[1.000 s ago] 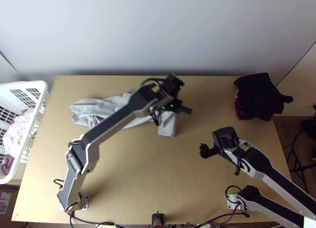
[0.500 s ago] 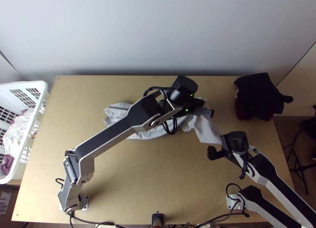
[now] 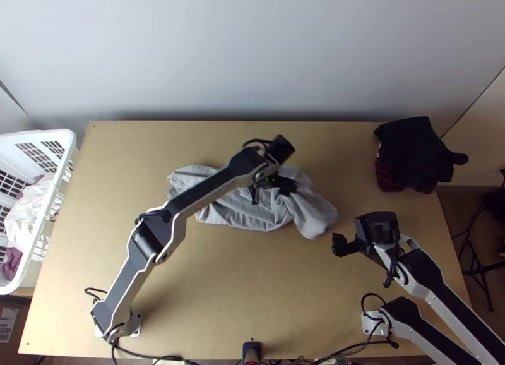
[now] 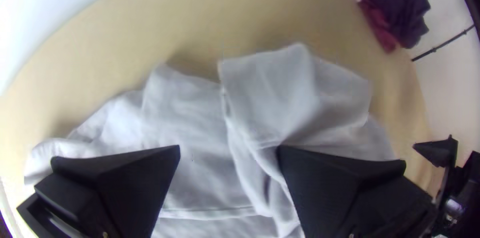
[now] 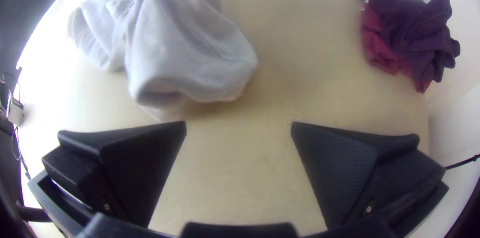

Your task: Fold the t-shirt

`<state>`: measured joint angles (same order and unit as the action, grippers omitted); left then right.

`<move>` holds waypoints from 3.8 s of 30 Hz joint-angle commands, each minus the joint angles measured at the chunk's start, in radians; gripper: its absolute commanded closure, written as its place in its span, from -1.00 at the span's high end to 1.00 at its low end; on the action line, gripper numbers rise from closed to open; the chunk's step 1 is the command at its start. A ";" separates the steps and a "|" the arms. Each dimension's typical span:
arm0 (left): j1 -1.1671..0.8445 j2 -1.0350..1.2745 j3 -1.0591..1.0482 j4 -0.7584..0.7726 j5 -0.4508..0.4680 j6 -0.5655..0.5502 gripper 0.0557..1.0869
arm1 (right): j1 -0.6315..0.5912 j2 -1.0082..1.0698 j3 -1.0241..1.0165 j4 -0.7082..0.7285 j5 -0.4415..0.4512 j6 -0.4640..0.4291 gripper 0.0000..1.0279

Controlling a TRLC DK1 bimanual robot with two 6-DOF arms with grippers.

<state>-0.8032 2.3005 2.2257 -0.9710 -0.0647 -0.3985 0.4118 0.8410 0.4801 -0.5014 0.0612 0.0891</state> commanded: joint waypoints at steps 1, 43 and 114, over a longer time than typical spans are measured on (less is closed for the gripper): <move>0.147 0.076 -0.031 -0.095 -0.015 0.027 0.88 | 0.001 -0.008 0.009 0.001 -0.031 0.000 0.89; 0.277 -0.513 -0.544 -0.155 0.026 0.015 0.88 | 0.271 0.420 0.117 0.393 -0.307 0.314 0.90; 0.213 -0.905 -1.235 0.049 0.039 0.081 0.87 | 0.082 0.497 1.367 -0.332 -0.201 0.097 -0.94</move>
<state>-0.5774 1.4105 1.0706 -0.9535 -0.0261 -0.3359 0.5564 1.3266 1.7531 -0.8230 -0.1390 0.2035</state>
